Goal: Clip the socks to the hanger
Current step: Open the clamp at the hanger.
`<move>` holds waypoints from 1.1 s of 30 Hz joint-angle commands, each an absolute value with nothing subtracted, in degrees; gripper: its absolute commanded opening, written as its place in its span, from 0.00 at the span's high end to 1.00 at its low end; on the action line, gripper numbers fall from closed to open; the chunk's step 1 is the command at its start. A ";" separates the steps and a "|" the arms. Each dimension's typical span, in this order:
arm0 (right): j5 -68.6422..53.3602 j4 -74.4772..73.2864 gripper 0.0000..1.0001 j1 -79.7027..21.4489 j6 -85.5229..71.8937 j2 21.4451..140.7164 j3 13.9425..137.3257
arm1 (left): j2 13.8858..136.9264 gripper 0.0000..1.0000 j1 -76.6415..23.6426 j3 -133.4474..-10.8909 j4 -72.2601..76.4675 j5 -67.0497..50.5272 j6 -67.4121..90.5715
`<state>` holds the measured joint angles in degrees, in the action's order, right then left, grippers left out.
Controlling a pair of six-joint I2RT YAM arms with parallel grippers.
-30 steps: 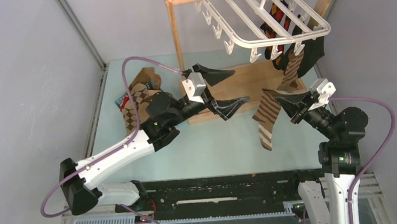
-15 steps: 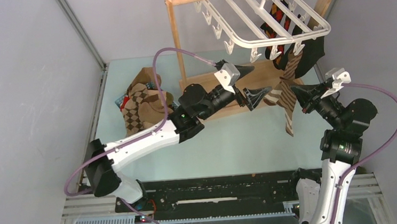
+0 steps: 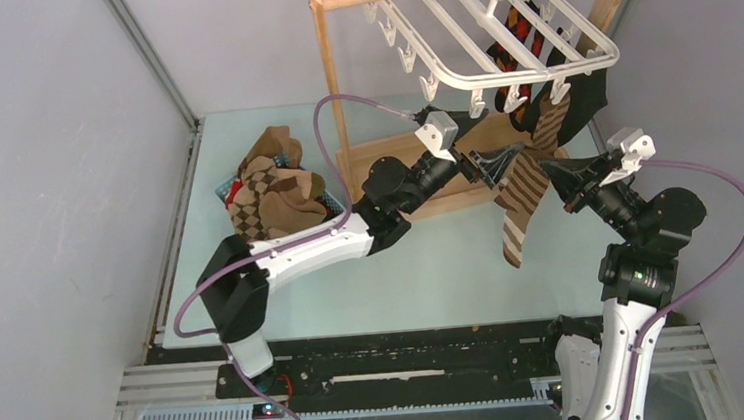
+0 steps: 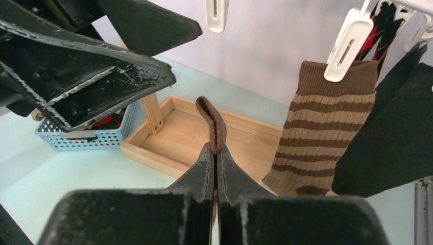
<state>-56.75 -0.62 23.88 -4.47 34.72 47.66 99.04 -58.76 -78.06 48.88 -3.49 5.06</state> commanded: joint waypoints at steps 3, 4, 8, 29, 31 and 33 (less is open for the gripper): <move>-57.06 1.73 1.00 23.56 -6.43 34.43 46.82 | 101.42 0.09 -57.93 -83.68 57.60 -0.82 9.10; -57.04 1.82 1.00 23.51 -6.54 34.41 46.69 | 101.96 0.09 -57.66 -84.01 58.40 -0.41 9.66; -56.79 2.21 1.00 23.34 -6.84 34.60 46.07 | 103.89 0.11 -56.43 -86.08 61.40 -1.08 11.44; -56.42 4.49 1.00 23.20 -8.35 35.60 45.26 | 111.04 0.17 -54.98 -95.92 61.18 -9.58 15.04; -56.43 4.72 1.00 23.20 -8.52 35.69 45.18 | 111.36 0.17 -54.93 -96.46 60.94 -9.55 15.02; -56.43 4.75 1.00 23.25 -8.53 35.74 45.10 | 111.59 0.18 -54.86 -97.18 60.63 -9.58 15.03</move>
<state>-56.90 2.48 23.49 -7.05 35.62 45.34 111.28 -55.29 -92.68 59.99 -8.84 14.63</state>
